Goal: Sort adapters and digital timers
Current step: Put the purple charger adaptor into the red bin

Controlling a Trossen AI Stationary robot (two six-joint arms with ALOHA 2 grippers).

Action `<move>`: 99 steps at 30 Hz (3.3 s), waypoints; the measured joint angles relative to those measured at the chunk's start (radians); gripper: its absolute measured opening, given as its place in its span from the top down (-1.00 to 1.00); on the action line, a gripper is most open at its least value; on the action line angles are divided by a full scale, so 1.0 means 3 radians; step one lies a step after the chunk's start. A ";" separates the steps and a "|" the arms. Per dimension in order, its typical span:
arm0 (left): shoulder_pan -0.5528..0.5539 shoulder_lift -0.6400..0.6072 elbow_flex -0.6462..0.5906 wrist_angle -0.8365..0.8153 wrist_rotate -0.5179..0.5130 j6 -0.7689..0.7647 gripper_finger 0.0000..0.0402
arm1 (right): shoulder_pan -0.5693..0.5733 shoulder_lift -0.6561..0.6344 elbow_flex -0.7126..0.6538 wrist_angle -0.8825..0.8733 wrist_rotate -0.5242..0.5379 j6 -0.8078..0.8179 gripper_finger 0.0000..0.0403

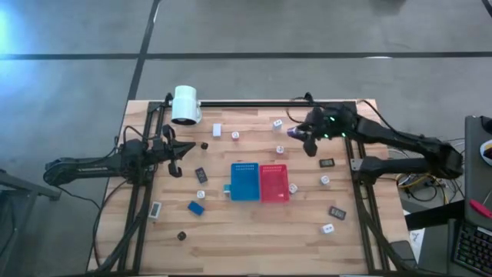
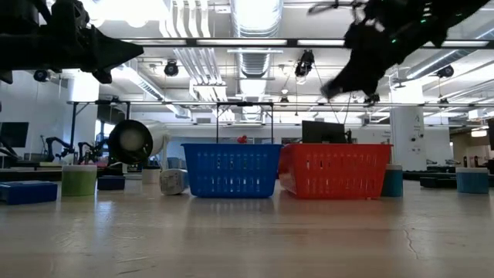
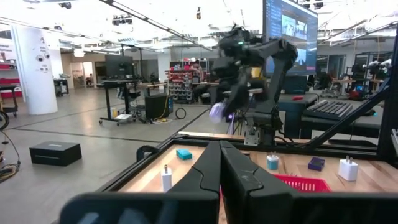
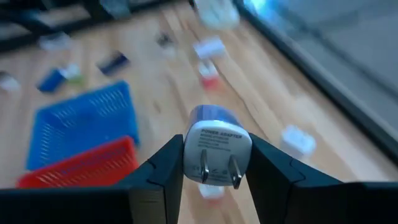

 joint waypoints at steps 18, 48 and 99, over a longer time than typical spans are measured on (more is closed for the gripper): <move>0.0001 0.0000 0.0000 0.0001 0.0000 0.0025 0.99 | 0.0216 -0.1440 -0.1658 0.2202 0.0013 0.0252 0.35; 0.0001 0.0000 0.0000 -0.0001 -0.0002 0.0181 0.99 | 0.0213 -0.1561 -0.2118 0.2652 0.0014 -0.0123 0.34; 0.0001 0.0000 -0.0047 0.0000 -0.0027 0.0178 0.99 | 0.1901 0.2680 0.1856 -0.1726 0.1138 -0.0952 0.34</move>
